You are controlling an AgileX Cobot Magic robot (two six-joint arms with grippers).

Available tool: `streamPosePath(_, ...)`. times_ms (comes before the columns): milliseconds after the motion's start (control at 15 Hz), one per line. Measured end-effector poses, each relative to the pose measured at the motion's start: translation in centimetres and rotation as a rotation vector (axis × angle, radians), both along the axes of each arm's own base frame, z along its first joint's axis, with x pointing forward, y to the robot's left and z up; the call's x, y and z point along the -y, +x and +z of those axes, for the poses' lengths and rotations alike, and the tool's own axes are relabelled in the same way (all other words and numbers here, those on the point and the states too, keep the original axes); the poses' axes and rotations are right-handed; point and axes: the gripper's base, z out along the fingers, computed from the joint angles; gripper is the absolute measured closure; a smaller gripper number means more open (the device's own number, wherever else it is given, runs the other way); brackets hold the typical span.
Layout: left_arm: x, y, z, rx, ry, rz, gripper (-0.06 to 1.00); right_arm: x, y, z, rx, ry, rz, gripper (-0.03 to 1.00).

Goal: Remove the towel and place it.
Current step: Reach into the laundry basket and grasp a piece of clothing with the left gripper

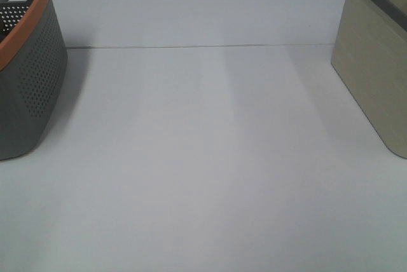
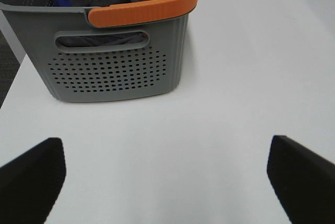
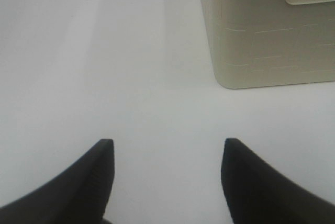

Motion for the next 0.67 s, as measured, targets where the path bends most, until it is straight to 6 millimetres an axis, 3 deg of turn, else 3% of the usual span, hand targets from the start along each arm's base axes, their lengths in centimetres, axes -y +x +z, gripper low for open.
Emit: streamPosePath(667,0.0,0.0,0.0,0.0,0.0,0.0,-0.05,0.0,0.0,0.0,0.0,0.0,0.0,0.36)
